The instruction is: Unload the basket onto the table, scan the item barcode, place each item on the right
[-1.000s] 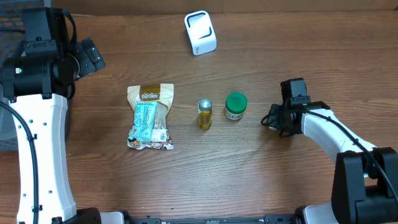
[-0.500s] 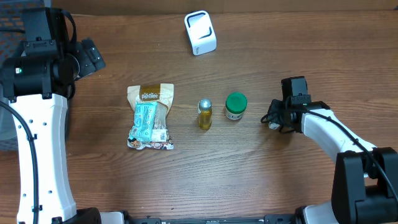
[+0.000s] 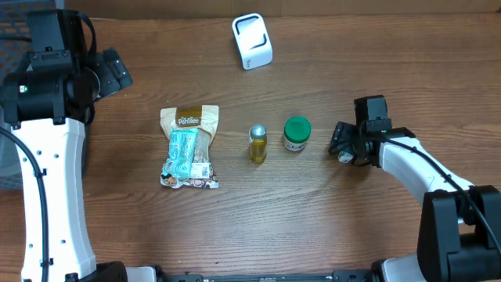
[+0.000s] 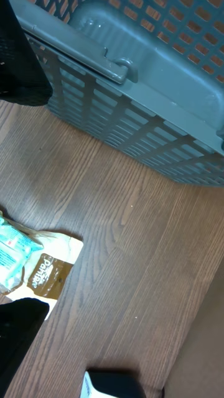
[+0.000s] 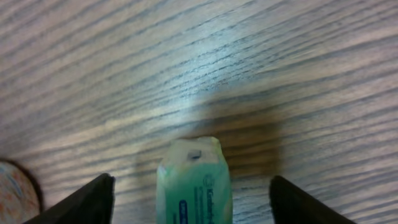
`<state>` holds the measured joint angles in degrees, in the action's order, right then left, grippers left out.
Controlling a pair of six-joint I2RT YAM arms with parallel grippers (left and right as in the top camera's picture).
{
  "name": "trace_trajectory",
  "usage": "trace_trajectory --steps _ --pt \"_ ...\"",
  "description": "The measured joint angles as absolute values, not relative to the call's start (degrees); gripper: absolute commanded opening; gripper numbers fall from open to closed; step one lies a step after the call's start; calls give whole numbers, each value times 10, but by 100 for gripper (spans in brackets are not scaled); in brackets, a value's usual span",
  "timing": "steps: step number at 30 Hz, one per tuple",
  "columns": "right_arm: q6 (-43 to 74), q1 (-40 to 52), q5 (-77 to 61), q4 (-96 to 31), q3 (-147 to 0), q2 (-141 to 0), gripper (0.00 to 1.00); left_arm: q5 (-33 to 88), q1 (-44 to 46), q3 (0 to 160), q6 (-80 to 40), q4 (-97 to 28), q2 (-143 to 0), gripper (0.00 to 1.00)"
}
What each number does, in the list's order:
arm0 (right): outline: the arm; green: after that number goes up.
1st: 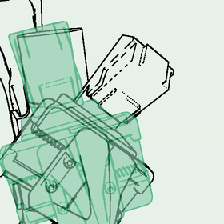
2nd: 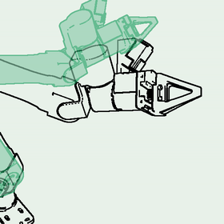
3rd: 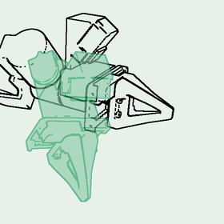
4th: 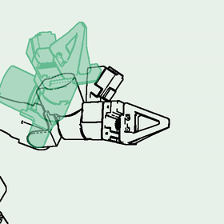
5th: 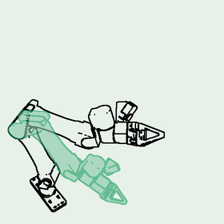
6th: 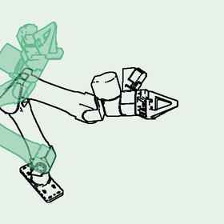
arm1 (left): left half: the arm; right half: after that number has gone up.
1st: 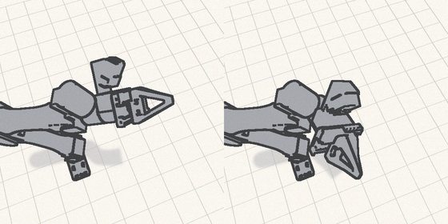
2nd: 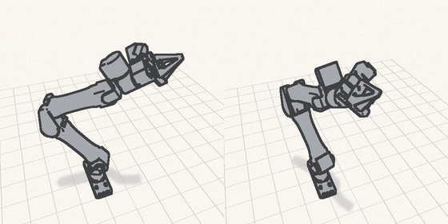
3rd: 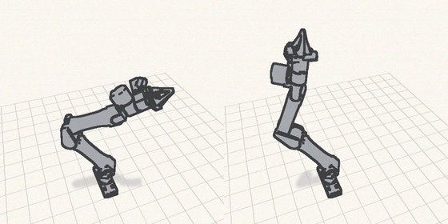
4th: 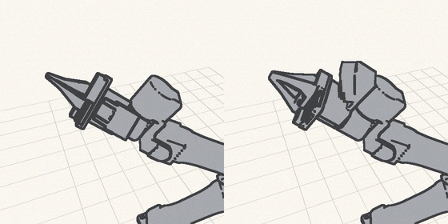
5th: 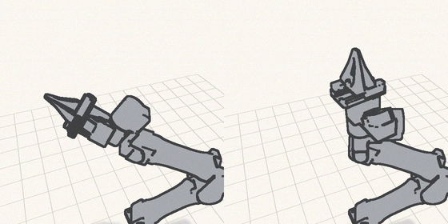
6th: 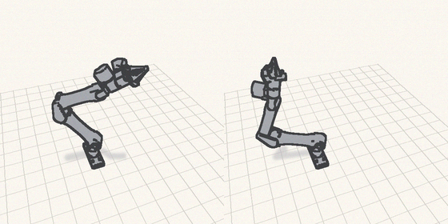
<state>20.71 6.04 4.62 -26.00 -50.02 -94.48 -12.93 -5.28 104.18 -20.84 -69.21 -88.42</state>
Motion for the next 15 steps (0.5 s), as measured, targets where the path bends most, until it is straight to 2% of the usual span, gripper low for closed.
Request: trace_trajectory --steps 1,3,4,5,6,10,15 --pt "206 60 47 -258 -500 -945 42 -129 -53 1042 -208 -692 -884 100" --pt "208 60 47 -256 -500 -945 66 -129 -53 1042 -208 -692 -884 99" --pt "208 60 48 -256 -500 -945 75 -129 -53 1042 -208 -692 -884 100" --pt "208 60 47 -256 -500 -945 77 -129 -53 1042 -208 -692 -884 99" --pt "206 60 48 -256 -500 -945 85 -129 -53 1042 -208 -692 -884 100" --pt "206 60 48 -255 -500 -945 94 -129 -53 1042 -208 -692 -884 100" --pt "208 60 48 -251 -500 -945 98 -129 -53 1042 -208 -692 -884 99"
